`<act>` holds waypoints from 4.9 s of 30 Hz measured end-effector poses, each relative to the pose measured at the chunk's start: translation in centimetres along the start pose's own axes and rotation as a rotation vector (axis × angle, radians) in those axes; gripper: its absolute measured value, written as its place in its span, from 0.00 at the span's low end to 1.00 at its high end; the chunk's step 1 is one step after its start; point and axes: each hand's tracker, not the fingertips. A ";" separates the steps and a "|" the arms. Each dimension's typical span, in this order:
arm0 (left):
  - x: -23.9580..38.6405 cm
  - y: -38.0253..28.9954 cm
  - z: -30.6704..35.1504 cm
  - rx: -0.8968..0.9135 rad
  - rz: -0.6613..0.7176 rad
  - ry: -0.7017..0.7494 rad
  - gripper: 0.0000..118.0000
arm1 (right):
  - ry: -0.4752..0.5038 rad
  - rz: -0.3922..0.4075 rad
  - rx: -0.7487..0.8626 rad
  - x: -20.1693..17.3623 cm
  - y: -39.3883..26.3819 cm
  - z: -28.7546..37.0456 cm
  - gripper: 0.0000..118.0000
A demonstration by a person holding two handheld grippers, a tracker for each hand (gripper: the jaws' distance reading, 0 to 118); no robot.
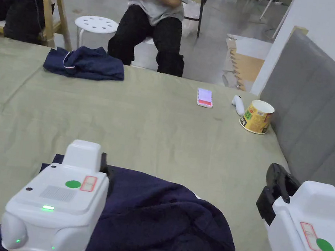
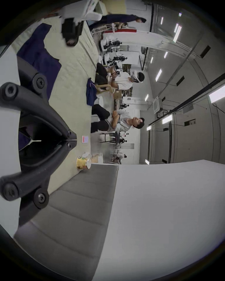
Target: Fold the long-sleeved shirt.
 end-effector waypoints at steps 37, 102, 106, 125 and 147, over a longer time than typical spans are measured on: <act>-15.2 -8.5 -17.4 -0.466 0.162 0.032 0.92 | 0.072 0.023 -0.595 2.9 -18.5 -11.4 0.02; -17.0 57.7 -12.8 0.536 0.163 0.121 0.09 | 0.017 0.046 0.383 -0.8 48.6 -27.2 0.01; -17.4 52.6 -15.5 0.441 0.150 0.084 0.09 | 0.047 0.036 0.297 -0.6 42.9 -28.6 0.01; -15.0 7.0 -11.9 -0.131 0.060 -0.048 0.09 | 0.110 0.022 -0.289 6.7 -0.2 -12.9 0.01; -17.5 -14.5 -4.7 -0.562 0.005 -0.023 0.48 | 0.094 0.177 -0.858 6.1 -17.6 0.3 0.66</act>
